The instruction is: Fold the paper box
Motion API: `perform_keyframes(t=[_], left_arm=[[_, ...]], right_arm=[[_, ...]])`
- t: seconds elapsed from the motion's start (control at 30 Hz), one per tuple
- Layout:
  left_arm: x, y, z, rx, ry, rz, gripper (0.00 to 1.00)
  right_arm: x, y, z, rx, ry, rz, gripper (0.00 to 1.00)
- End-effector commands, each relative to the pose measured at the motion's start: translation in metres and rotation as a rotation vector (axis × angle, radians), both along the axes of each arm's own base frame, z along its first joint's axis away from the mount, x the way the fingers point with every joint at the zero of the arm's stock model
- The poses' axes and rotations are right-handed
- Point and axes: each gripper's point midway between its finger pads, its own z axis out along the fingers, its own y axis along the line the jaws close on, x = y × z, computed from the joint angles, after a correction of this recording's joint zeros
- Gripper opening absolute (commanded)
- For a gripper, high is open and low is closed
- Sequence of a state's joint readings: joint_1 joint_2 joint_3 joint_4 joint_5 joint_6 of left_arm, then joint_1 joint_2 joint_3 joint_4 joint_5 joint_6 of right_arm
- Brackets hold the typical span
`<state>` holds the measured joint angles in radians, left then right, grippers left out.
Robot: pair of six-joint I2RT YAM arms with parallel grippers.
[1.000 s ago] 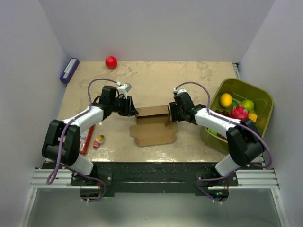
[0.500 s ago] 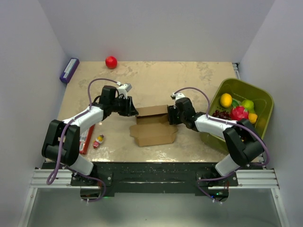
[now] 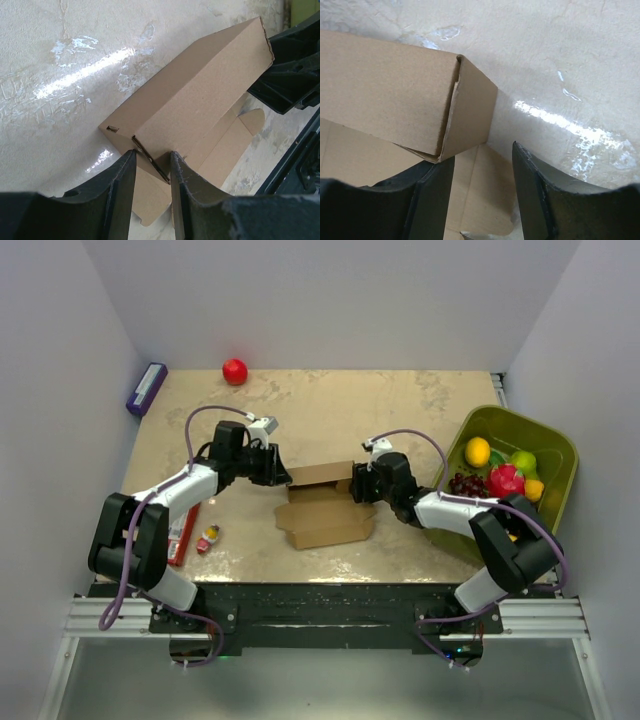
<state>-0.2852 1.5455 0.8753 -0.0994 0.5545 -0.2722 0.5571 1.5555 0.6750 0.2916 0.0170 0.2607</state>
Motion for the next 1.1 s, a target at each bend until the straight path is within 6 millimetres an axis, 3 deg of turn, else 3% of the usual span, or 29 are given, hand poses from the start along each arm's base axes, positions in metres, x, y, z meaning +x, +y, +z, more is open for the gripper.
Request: perform_keyframes(t=[0.0, 0.43, 1.07], left_arm=[[-0.002, 0.009, -0.014, 0.047, 0.036, -0.004, 0.37], [-0.002, 0.010, -0.013, 0.042, 0.039, -0.003, 0.36], [-0.004, 0.007, -0.013, 0.023, 0.045, -0.016, 0.35]], right_arm=[[0.010, 0.017, 0.035, 0.100, -0.129, 0.047, 0.55], [0.013, 0.026, 0.034, 0.129, -0.209, 0.009, 0.56], [0.014, 0.010, 0.018, 0.124, -0.301, -0.251, 0.39]])
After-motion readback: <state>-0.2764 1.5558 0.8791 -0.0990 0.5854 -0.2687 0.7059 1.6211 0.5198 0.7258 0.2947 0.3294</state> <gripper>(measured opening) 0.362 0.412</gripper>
